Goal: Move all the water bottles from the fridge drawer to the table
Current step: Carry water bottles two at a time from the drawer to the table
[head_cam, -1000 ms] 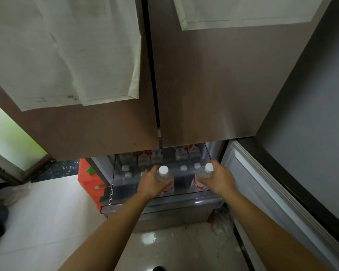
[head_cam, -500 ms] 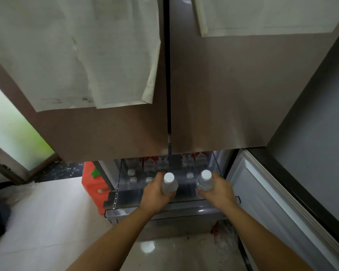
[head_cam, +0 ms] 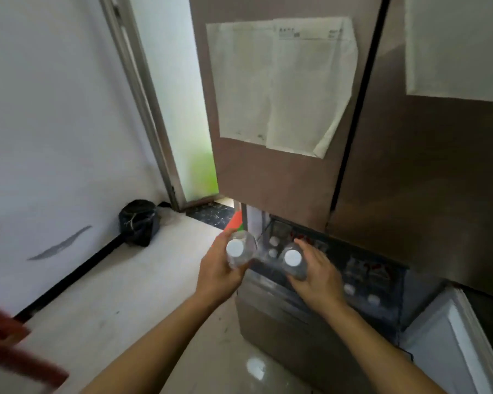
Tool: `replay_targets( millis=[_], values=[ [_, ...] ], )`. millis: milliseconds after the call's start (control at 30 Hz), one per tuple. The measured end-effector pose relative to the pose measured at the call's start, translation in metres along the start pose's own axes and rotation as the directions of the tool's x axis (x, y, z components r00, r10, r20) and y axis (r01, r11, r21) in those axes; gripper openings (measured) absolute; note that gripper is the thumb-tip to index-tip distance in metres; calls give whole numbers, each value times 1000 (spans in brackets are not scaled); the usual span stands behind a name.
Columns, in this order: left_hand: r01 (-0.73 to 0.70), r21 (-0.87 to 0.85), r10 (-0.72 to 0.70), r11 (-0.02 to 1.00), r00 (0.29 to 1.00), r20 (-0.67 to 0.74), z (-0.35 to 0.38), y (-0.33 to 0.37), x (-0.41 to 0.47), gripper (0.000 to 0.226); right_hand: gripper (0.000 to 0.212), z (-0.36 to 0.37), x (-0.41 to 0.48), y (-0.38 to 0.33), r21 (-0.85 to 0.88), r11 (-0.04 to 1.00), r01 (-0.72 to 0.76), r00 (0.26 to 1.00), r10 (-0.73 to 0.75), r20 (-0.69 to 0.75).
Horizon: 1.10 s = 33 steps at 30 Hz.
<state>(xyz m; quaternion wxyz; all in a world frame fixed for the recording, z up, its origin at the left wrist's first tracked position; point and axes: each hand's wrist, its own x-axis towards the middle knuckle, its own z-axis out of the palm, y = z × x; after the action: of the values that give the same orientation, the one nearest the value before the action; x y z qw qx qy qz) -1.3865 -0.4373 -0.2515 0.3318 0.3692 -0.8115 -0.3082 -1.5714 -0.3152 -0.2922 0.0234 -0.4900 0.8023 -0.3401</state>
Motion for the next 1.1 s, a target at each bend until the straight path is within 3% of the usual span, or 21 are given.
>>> replay_targets(
  millis=[133, 300, 533, 733, 1100],
  values=[
    [119, 83, -94, 989, 960, -265, -60, -15, -41, 68, 73, 24, 2, -60, 112, 971, 211, 977, -210, -18],
    [291, 151, -200, 945, 877, -438, -142, -36, -98, 70, 73, 63, -9, -152, 285, 898, 336, 934, -356, 19],
    [509, 68, -335, 858, 656, -676, -270, -83, -200, 74, 73, 135, -59, -296, 406, 798, 444, 837, -532, 129],
    [572, 14, -357, 820, 529, -770, -385, -146, -279, 76, 74, 216, -115, -426, 478, 739, 475, 772, -610, 176],
    [614, -43, -393, 788, 448, -803, -588, -267, -350, 82, 77, 354, -186, -642, 524, 716, 463, 714, -651, 259]
  ],
)
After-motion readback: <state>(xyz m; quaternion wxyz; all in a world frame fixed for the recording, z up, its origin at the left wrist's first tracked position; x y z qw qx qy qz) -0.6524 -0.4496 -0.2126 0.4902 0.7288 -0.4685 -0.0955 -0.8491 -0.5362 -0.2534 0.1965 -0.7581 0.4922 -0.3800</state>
